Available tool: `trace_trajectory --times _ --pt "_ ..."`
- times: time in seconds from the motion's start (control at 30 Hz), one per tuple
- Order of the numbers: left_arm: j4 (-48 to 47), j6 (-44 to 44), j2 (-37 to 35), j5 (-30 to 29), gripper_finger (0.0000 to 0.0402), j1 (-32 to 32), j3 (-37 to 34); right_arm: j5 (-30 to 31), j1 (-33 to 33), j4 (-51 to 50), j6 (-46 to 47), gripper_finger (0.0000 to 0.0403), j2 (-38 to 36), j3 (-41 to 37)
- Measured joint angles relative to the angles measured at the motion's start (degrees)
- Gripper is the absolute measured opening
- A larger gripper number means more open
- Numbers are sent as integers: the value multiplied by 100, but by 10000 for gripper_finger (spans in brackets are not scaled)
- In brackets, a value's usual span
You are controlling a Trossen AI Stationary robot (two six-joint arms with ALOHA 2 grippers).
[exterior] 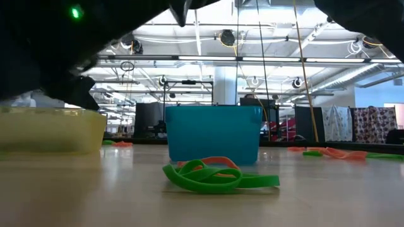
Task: Sort rubber bands into baskets
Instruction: Put the orange rubber band into the blue bin
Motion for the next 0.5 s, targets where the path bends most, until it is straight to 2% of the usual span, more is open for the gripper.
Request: trace_trajectory --times 0.07,0.13,0.17,0.23,0.37,0.43,0.5 --pt "0 0 0 2 118 1 0 740 -28 -74 68 143 2 0" --pt "-2 0 0 2 118 0 0 968 -56 -148 209 162 0 0" --pt "-2 0 0 2 118 0 0 898 -65 -223 278 171 0 0" --pt "-4 0 0 2 118 1 0 292 -45 -455 324 184 0 0" --pt "-11 0 0 2 118 1 0 -1474 57 -672 520 197 2 0" --pt "-9 0 0 2 118 -1 0 -1954 114 -619 565 198 2 0" --pt "-8 0 0 2 118 1 0 -2011 182 -546 446 198 2 0"
